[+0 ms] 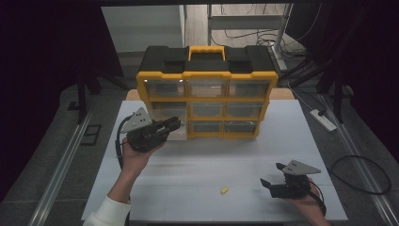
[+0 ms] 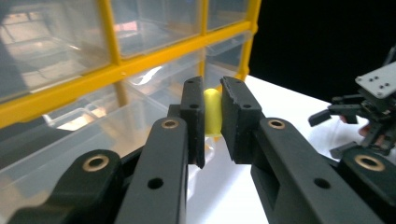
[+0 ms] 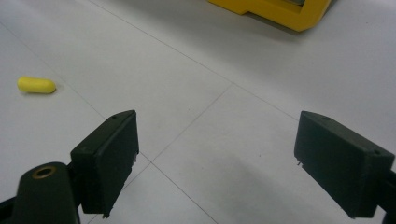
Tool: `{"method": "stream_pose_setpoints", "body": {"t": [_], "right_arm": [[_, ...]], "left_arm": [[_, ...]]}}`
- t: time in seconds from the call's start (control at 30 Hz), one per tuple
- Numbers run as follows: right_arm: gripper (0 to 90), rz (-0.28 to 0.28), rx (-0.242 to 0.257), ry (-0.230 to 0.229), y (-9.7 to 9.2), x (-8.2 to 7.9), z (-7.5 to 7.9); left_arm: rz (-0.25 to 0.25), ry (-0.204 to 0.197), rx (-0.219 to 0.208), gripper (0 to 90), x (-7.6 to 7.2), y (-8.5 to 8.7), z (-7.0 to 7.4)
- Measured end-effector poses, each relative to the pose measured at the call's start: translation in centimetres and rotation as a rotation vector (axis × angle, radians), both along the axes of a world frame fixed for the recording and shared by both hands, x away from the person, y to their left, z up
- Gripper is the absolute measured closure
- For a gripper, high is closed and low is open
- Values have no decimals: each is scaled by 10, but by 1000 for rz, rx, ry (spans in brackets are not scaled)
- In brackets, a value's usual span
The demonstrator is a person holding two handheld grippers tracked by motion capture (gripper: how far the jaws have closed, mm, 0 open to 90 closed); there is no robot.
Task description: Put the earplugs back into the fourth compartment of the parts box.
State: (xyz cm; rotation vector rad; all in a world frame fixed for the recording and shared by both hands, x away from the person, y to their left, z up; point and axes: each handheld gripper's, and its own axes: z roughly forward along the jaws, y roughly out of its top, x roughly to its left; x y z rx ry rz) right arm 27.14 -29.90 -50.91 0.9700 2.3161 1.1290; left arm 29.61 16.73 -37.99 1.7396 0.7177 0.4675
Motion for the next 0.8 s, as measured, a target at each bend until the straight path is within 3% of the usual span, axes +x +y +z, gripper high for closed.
{"method": "stream_pose_setpoints", "body": {"t": [0.4, 0.8], "right_arm": [[146, 0, -6, 0, 0, 0, 0], [146, 0, -9, 0, 0, 0, 0]], "left_arm": [[105, 15, 36, 792, 30, 16, -5], [126, 11, 51, 782, 32, 20, -7]]}}
